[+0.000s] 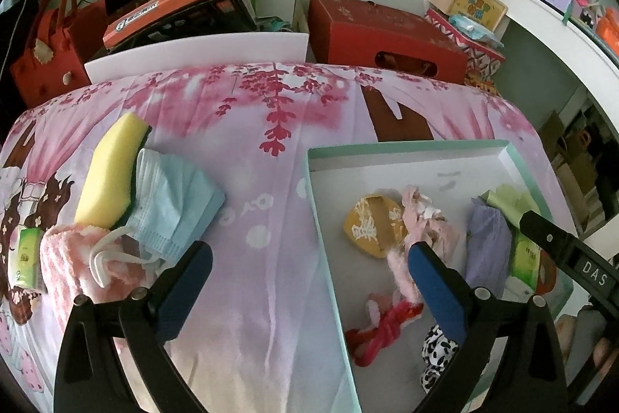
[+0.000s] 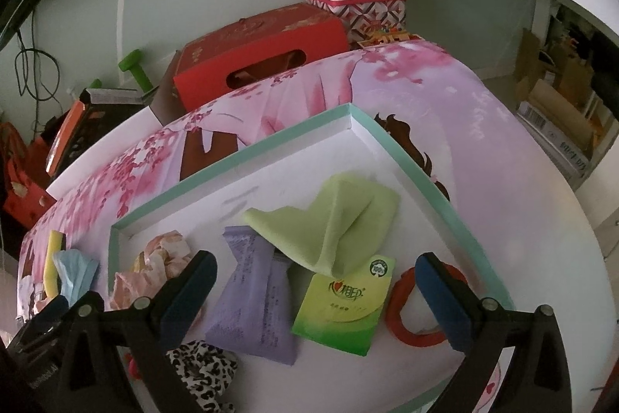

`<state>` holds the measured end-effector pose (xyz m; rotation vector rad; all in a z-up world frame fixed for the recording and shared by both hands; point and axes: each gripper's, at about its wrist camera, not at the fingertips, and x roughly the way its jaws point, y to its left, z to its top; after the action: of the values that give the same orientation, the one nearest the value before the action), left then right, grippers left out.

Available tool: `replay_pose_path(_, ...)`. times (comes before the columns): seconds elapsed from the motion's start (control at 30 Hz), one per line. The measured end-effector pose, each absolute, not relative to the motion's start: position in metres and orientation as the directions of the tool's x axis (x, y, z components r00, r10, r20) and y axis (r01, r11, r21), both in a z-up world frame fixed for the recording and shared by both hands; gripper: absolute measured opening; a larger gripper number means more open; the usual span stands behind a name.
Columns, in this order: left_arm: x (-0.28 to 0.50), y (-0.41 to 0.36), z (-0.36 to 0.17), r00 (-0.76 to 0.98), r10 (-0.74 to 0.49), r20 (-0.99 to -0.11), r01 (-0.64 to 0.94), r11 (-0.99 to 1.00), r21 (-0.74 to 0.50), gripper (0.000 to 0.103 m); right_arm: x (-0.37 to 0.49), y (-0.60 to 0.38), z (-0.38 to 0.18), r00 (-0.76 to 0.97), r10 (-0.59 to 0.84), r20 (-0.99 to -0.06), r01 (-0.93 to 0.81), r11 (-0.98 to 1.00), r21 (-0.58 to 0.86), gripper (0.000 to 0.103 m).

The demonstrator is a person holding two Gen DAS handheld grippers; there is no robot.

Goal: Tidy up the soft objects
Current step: 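Move both tools back toward the pink knit cloth and sponge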

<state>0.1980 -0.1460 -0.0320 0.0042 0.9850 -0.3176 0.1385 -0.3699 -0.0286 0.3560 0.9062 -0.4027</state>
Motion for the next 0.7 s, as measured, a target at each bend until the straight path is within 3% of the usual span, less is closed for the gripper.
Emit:
replay_pose_path(0.53,0.196,-0.121,-0.022,0.504,-0.228,-0.833,0.233,0.965,-0.122,0.101,0.145,-0.342,-0.019,0.6,-0.136,-0.788,0.401,0.904,0.15,0.103)
replay_pose_path(0.7,0.196,-0.093,-0.012,0.536,-0.162,-0.828,0.173,0.982,-0.08,0.101,0.149,-0.319,-0.009,0.661,-0.03,-0.75,0.322,0.914,0.247,0.103)
